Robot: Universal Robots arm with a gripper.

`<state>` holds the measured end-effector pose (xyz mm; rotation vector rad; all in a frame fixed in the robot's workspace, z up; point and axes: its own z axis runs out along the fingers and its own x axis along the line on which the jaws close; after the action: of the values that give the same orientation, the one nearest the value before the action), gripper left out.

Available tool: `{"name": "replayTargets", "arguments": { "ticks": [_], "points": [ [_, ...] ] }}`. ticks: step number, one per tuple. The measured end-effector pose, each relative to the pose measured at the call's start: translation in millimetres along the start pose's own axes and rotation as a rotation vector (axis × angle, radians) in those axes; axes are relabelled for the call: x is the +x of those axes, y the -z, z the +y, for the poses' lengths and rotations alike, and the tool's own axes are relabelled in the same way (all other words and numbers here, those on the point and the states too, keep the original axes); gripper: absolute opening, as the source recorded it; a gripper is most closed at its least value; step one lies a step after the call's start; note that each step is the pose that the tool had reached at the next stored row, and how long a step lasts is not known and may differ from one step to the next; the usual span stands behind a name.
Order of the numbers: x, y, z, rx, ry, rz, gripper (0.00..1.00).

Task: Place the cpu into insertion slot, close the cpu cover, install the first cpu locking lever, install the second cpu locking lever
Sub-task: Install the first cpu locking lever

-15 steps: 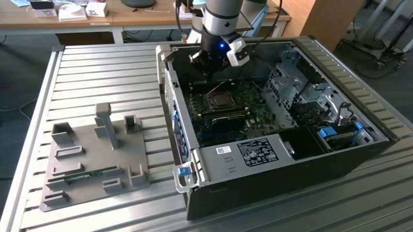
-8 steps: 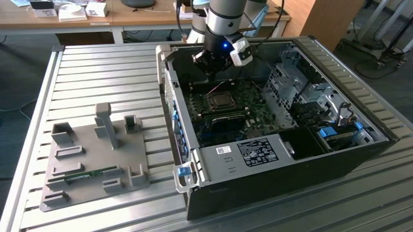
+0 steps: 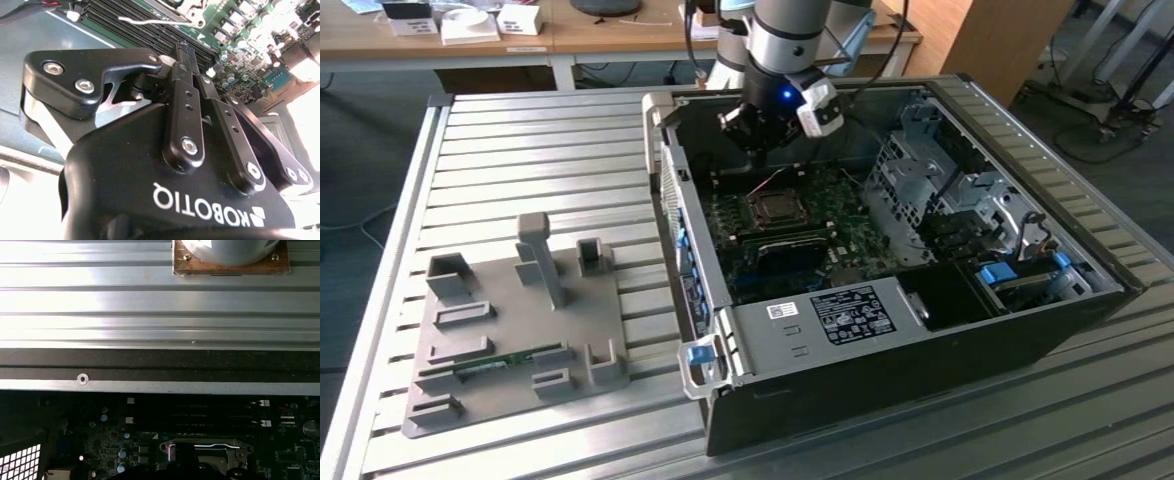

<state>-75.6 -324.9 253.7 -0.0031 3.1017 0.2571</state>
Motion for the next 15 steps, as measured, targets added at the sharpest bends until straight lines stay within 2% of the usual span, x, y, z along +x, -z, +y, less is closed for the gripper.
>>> {"name": "replayTargets", "arguments": {
  "ticks": [15],
  "points": [
    [-2.7,-5.0,-0.9,0.0002,0.000,0.0001,0.11]
  ]
}}
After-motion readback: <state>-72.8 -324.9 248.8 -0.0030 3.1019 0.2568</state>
